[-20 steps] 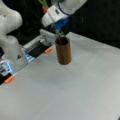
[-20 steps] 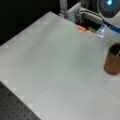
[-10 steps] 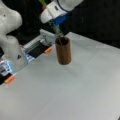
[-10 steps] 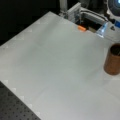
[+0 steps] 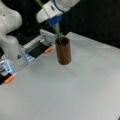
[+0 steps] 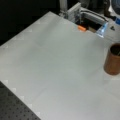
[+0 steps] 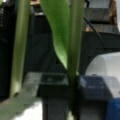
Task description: Flower insertion into a vase
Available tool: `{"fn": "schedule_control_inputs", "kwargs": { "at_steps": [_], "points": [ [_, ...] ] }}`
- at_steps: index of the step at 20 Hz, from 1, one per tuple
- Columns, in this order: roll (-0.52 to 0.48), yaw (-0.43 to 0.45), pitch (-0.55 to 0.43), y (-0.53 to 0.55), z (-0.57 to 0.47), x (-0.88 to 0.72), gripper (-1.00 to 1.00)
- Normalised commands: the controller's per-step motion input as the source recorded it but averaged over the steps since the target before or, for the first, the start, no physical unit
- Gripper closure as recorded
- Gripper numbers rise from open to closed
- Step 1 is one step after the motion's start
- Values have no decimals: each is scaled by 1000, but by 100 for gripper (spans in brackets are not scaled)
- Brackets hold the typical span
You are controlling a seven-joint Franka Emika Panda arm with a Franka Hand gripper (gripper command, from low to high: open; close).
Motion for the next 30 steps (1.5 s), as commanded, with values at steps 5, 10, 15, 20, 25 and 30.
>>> {"fn": "schedule_control_inputs", "kwargs": {
  "at_steps": [5,10,15,20,25,30],
  "points": [
    [-72,15,-169,-77,-193,56,100],
    [-64,37,-114,-52,-123,80,100],
    [-79,56,-83,-64,-142,123,100],
    [-88,61,-87,-70,-207,163,100],
    [-78,70,-57,-56,-200,152,100],
    [-80,74,-37,-39,-150,158,-100]
  ]
}}
